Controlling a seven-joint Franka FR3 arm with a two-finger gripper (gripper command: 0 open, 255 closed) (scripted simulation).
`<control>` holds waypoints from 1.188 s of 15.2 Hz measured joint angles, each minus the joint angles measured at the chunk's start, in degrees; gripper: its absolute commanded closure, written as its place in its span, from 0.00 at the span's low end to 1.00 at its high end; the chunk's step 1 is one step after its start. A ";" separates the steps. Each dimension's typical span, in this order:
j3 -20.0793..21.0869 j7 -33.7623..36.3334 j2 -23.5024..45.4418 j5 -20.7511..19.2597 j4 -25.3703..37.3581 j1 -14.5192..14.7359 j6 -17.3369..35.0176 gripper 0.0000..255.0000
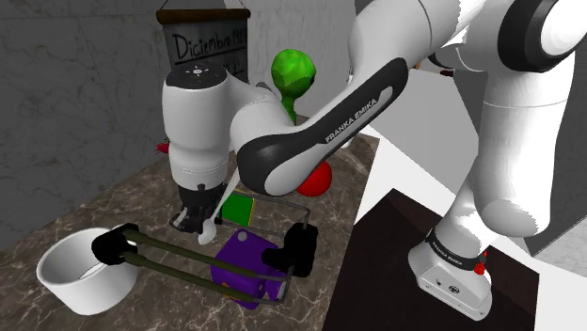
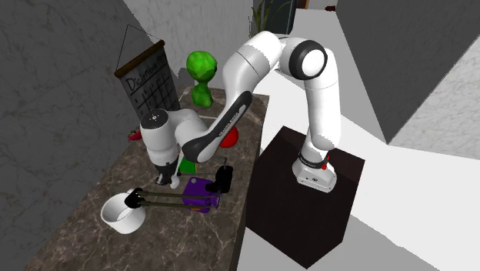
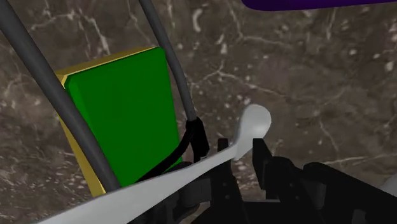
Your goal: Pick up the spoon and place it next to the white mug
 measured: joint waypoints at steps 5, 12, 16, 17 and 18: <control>-0.05 0.30 0.52 -0.14 -0.47 0.28 0.06 0.00; 2.21 -2.35 -3.95 4.04 0.56 -1.33 -4.23 0.00; 2.46 -2.75 -4.48 4.62 0.84 -1.52 -4.93 0.00; 2.47 -2.76 -4.48 4.63 0.85 -1.51 -4.95 0.00; 2.47 -2.76 -4.49 4.64 0.86 -1.52 -4.96 0.00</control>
